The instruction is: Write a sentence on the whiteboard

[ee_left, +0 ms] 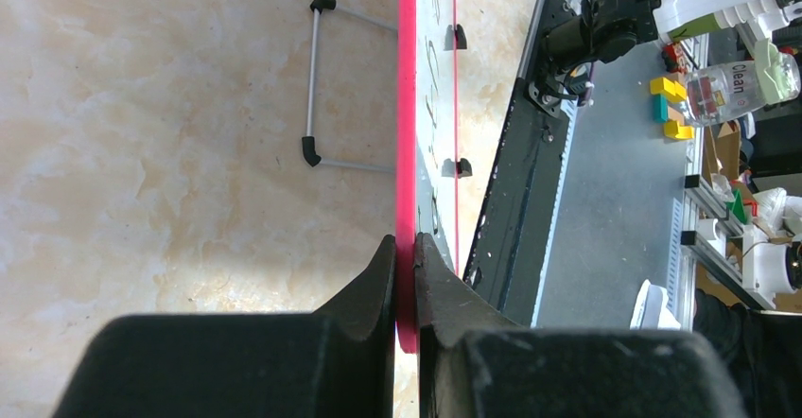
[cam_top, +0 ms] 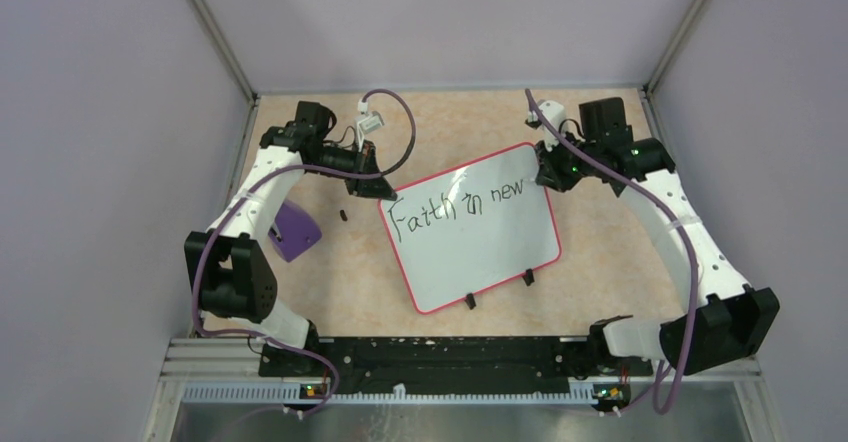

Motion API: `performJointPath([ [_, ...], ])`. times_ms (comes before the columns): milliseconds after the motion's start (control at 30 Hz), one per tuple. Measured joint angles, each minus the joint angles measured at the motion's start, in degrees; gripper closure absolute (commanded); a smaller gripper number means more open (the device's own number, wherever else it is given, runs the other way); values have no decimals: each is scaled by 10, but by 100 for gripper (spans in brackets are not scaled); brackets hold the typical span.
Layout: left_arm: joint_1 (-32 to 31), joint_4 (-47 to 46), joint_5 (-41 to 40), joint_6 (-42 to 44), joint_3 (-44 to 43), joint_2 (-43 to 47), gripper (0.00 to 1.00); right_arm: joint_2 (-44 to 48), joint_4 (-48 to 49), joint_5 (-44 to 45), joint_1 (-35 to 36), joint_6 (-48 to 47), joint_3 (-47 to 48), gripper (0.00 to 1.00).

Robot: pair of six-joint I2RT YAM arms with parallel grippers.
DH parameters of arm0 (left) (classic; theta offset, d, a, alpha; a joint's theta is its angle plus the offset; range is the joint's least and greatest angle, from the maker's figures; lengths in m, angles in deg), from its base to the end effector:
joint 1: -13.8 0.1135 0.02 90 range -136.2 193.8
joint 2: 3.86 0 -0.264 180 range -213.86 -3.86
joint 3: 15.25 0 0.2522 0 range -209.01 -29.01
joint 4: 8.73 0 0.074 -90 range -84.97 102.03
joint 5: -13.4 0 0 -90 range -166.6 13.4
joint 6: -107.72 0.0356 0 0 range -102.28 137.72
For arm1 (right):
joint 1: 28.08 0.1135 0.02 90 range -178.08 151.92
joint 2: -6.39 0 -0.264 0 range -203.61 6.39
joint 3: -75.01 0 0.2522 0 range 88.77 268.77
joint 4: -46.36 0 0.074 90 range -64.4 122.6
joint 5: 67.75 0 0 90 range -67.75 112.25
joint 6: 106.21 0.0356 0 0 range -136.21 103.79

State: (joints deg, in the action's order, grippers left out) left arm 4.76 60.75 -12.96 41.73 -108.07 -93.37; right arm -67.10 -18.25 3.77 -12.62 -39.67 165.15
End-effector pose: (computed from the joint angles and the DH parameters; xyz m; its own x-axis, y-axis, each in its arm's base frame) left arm 0.2970 -0.0796 0.3099 -0.6514 0.2866 -0.7026 0.7579 0.2901 -0.5843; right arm 0.2464 0.0799 0.3588 -0.4745 -0.5230 -0.7080 -0.7046 0.7078 -0.0506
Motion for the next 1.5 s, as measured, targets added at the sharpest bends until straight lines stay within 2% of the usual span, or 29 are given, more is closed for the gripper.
performJointPath([
  [200, 0, 0, 1, 0, 0, 0, 99, -3, -8, -7, 0, -4, 11, 100],
  [500, -1, 0, 1, 2, 0, 0, 73, 2, -63, -80, 3, -21, 46, 100],
  [667, -5, 2, -5, 6, 5, 0, 63, 16, -62, -96, 62, -10, 40, 100],
  [867, -5, 11, -13, 17, 7, 0, 54, 34, -35, -112, 138, 18, -11, 100],
  [1167, -6, 31, -15, 33, 12, 0, 55, 46, 63, -78, 285, 61, -99, 100],
  [1367, -7, 34, -15, 34, 12, 0, 62, 52, 128, -45, 326, 72, -159, 100],
  [1500, -7, 34, -15, 32, 12, 0, 70, 52, 147, -37, 340, 72, -172, 100],
])
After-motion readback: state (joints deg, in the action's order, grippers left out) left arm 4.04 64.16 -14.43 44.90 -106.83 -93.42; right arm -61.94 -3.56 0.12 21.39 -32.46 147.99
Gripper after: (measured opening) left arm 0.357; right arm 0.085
